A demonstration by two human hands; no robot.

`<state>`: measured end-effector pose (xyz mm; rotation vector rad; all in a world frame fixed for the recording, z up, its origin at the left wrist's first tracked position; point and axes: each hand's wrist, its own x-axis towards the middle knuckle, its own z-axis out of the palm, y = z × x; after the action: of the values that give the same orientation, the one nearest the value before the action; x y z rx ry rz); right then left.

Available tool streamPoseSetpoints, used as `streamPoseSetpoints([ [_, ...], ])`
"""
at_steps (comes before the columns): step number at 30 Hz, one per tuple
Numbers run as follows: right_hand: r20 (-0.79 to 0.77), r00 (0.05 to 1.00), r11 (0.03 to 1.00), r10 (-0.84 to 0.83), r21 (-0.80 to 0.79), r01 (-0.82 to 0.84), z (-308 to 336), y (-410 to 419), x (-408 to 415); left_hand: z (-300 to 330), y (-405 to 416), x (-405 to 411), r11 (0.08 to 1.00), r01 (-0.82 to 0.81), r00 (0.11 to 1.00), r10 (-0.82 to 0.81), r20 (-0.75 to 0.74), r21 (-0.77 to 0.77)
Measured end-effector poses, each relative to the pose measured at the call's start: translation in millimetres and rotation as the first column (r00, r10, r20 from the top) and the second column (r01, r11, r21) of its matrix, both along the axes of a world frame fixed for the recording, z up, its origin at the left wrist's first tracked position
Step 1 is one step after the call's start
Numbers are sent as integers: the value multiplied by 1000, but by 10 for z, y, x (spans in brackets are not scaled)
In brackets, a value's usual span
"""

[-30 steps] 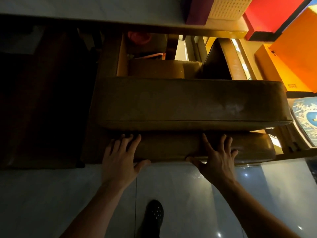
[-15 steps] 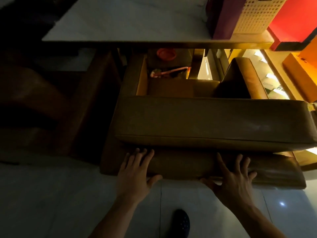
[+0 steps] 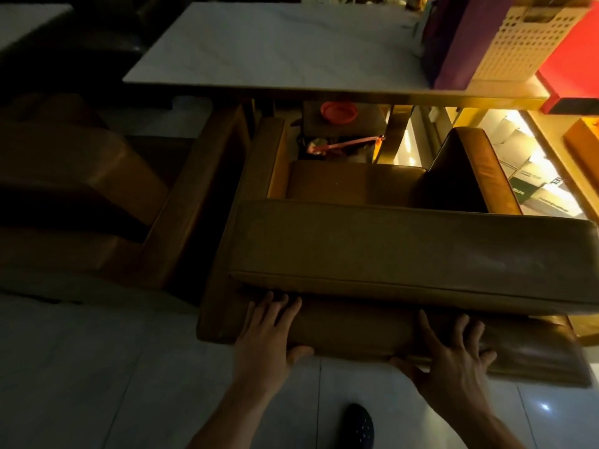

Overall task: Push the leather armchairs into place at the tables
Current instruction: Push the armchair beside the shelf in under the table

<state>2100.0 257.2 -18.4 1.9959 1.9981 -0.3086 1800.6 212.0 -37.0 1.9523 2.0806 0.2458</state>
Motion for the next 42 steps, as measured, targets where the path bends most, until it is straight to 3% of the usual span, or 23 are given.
streamPoseSetpoints([
  [19, -51, 998, 997, 40, 62, -37, -8, 1170, -242, -50, 1163, -216, 997, -71, 997, 72, -22, 42],
  [42, -45, 999, 995, 20, 94, -16, -51, 829, -342, -42, 931, -334, 999, -27, 999, 28, -19, 37],
])
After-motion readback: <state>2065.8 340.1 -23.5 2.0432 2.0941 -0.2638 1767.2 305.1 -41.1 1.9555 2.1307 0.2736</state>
